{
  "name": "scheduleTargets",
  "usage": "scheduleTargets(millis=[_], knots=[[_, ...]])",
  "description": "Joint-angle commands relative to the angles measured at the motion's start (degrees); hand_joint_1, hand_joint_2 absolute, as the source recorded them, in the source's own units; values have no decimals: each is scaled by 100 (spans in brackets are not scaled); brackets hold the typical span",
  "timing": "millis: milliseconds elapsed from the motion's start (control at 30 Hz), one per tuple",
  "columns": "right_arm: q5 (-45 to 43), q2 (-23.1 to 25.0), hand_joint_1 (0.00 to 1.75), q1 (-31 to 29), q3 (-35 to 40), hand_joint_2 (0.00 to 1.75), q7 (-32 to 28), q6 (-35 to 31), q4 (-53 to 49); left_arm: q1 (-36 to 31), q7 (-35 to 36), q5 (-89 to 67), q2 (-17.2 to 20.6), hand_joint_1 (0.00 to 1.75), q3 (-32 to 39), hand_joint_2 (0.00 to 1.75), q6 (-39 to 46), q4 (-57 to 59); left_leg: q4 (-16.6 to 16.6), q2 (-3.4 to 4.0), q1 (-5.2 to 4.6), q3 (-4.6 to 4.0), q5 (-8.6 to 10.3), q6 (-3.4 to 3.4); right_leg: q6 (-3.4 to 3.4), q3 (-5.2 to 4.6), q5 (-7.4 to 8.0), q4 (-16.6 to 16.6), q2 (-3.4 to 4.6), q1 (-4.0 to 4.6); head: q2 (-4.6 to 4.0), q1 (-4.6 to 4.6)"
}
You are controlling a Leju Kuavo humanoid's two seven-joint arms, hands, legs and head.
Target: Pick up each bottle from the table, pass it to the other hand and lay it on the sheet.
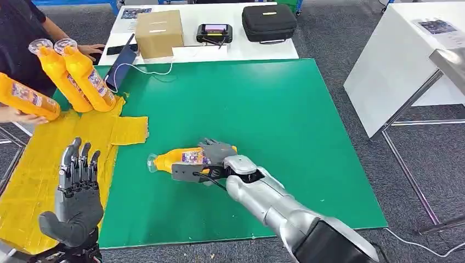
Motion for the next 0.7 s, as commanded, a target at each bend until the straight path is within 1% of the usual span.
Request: scheduleTargets(millis=[33,100,133,167,200,233,267,300,333,367,400,467,533,567,600,633,667,700], knots=[[140,-378,0,-61,143,175,91,105,752,-228,56,223,173,0,-242,0,-58,332,-6,-49,6,27,-1,-4,-10,37,-11,-7,8,-1,0,0],[218,-421,0,16,173,175,63,188,833,-279,59,253,189,0,-281,0,-64,373,-9,-45,6,30,-1,-4,-10,38,-9,-9,12,-1,0,2],[227,-444,0,59,193,175,-107,357,874,-306,60,266,213,0,-312,0,-73,401,-10,-37,3,20,3,-2,-6,27,-5,-10,2,-1,0,0],[169,-479,0,127,173,175,-248,833,1001,-383,73,328,255,0,-379,0,-98,499,-10,-45,6,30,0,-4,-10,39,-9,-12,9,-1,0,0],[189,-531,0,179,174,175,-280,782,1001,-449,74,361,270,0,-418,0,-95,581,-11,-38,4,23,3,-2,-7,30,-5,-12,0,0,0,0],[309,-550,66,198,300,175,-348,869,1048,-477,69,367,275,0,-436,0,-64,620,-16,-56,7,33,4,-3,-9,45,-7,-18,-4,0,0,0],[319,-559,175,279,304,175,-388,911,1086,-495,54,391,293,0,-458,0,-43,654,-15,-46,4,29,5,-2,-6,38,-5,-17,-8,-1,0,0],[311,-562,175,328,288,175,-397,909,1101,-499,47,405,309,0,-471,0,-38,664,-19,-49,5,41,3,-3,-9,50,-7,-20,5,-2,0,0],[286,-558,175,368,252,175,-431,925,1112,-505,37,423,324,0,-479,0,-13,677,-19,-36,7,48,3,-3,-7,53,-4,-23,3,1,0,-2],[287,-559,175,384,253,175,-431,915,1113,-505,37,423,328,0,-477,0,-13,677,-20,-48,8,62,3,-4,-9,68,-6,-25,-1,1,0,0],[293,-553,175,398,248,175,-443,874,1107,-498,31,440,327,0,-466,0,5,673,-14,-31,6,67,-1,-3,-7,63,-6,-18,0,0,0,2],[283,-524,175,383,221,175,-431,828,1074,-464,30,452,327,0,-441,0,26,635,-22,-50,9,80,5,-5,-12,79,-2,-26,11,-1,0,0],[269,-494,175,349,203,175,-402,858,1074,-448,30,453,339,0,-435,0,23,627,-12,-25,6,86,-4,-4,-8,60,-6,-15,7,-3,0,0],[269,-494,175,349,203,175,-402,858,1074,-448,30,453,339,0,-435,0,23,627,-14,-35,8,94,-2,-5,-11,57,-6,-17,10,-4,0,0],[269,-494,175,349,203,175,-402,858,1074,-448,30,453,339,0,-435,0,23,627,-12,-25,7,100,-10,-8,-10,40,-13,-15,7,-4,0,0],[265,-500,175,347,184,175,-390,824,1049,-434,31,459,331,0,-428,0,30,604,-17,-38,8,103,-7,-8,-15,43,-16,-20,13,-4,0,0],[261,-497,175,346,164,175,-372,790,1033,-420,33,462,325,0,-420,0,35,590,-14,-25,7,105,-11,-7,-11,43,-17,-19,10,-5,0,0],[242,-495,175,340,113,175,-337,714,1011,-400,38,461,318,0,-408,0,45,572,-16,-36,10,105,-9,-8,-14,45,-16,-22,16,-4,0,0]])
